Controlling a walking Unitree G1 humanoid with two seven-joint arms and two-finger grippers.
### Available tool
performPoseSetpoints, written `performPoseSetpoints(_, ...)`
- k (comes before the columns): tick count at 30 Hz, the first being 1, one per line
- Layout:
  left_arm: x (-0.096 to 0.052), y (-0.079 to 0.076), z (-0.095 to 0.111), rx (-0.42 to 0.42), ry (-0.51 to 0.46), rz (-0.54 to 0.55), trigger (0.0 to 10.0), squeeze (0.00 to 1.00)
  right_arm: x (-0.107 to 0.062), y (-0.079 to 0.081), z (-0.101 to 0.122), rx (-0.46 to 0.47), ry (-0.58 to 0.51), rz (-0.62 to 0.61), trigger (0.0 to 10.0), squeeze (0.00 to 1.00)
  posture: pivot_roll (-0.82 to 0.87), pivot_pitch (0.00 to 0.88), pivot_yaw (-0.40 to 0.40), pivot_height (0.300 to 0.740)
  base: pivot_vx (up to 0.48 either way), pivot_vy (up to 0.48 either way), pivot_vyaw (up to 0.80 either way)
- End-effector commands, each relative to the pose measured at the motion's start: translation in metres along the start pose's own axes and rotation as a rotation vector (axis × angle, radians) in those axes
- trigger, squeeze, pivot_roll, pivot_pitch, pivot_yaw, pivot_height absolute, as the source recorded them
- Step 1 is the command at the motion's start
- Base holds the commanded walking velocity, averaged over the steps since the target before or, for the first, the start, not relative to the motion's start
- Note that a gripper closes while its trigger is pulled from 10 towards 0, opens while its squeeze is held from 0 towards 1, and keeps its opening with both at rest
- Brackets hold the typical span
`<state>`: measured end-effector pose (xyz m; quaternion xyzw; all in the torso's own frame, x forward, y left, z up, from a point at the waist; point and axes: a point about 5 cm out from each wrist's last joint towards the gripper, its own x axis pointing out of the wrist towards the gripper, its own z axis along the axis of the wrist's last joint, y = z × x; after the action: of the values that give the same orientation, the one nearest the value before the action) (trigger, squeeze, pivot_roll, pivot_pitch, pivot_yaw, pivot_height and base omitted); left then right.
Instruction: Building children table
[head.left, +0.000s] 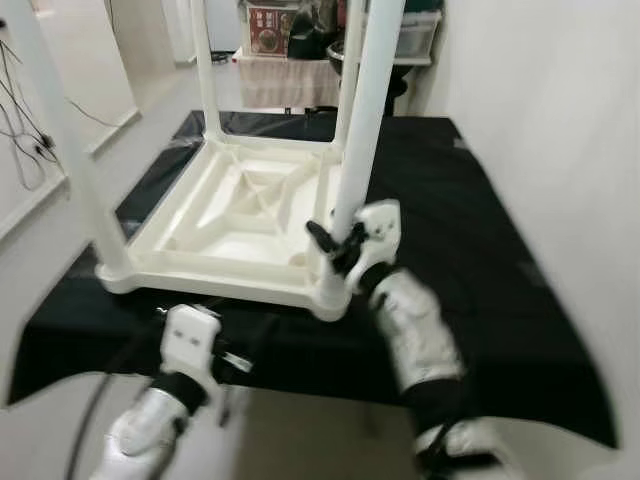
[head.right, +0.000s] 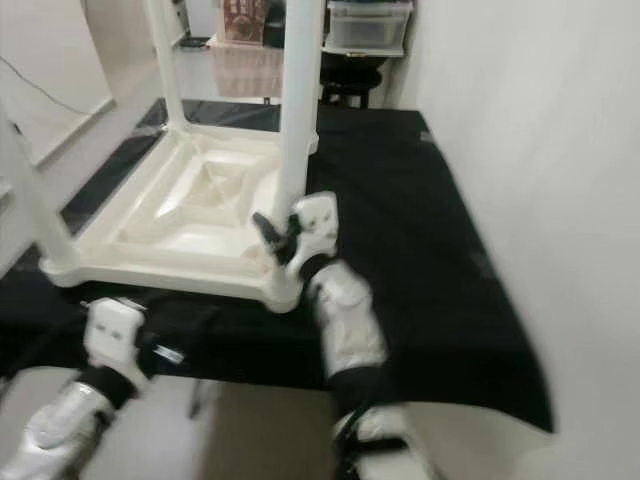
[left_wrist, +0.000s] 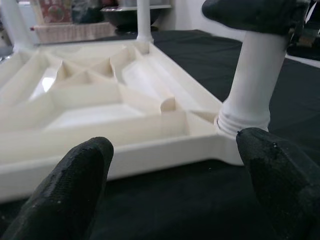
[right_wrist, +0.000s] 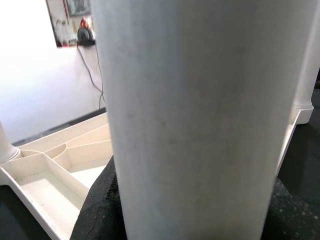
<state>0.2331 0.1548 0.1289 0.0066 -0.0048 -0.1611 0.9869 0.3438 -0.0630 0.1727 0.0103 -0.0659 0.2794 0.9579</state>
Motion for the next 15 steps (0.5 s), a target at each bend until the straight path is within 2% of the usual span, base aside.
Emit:
performPoseSetpoints(1, -0.001, -0.001, 0.001, -0.005, 0.004, -0.003, 10.0, 0.00, -0.004, 0.002, -0.026, 0.061, 0.110, 0.014, 0.0, 0.00, 0.00, 0.098, -0.034, 0.740, 0.000, 0.000, 0.00)
performPoseSetpoints(6, -0.001, 0.000, 0.001, -0.004, 0.003, -0.002, 10.0, 0.00, -0.003, 0.006, -0.025, 0.045, 0.122, 0.009, 0.0, 0.00, 0.00, 0.096, -0.027, 0.740, 0.000, 0.000, 0.00)
performPoseSetpoints(7, -0.001, 0.000, 0.001, -0.005, 0.003, 0.002, 10.0, 0.00, -0.002, 0.006, -0.024, 0.035, 0.127, -0.005, 4.2, 0.00, 0.01, 0.095, -0.029, 0.740, 0.000, 0.000, 0.00)
performPoseSetpoints(8, -0.001, 0.000, 0.001, -0.005, 0.003, 0.004, 10.0, 0.00, -0.002, 0.006, -0.024, 0.042, 0.134, -0.006, 10.0, 0.00, 0.01, 0.093, -0.029, 0.740, 0.000, 0.000, 0.00)
performPoseSetpoints(9, -0.001, 0.000, 0.001, -0.005, 0.004, 0.004, 10.0, 0.00, 0.000, 0.006, -0.021, 0.037, 0.121, 0.019, 10.0, 0.36, 0.01, 0.093, -0.029, 0.740, 0.000, 0.000, 0.00)
performPoseSetpoints(10, -0.001, 0.000, 0.001, -0.004, 0.006, 0.002, 10.0, 0.00, 0.004, 0.005, -0.017, 0.021, 0.107, 0.053, 10.0, 1.00, 0.01, 0.089, -0.026, 0.740, 0.000, 0.000, 0.00)
performPoseSetpoints(14, -0.001, 0.000, 0.001, -0.004, 0.008, 0.000, 10.0, 0.00, 0.002, 0.008, -0.010, -0.008, 0.102, 0.059, 10.0, 1.00, 0.01, 0.089, -0.026, 0.740, 0.000, 0.000, 0.00)
performPoseSetpoints(15, -0.001, 0.000, 0.001, -0.004, 0.009, 0.000, 10.0, 0.00, 0.007, 0.004, -0.006, 0.006, 0.096, 0.101, 10.0, 1.00, 0.02, 0.083, -0.027, 0.740, 0.000, 0.000, 0.00)
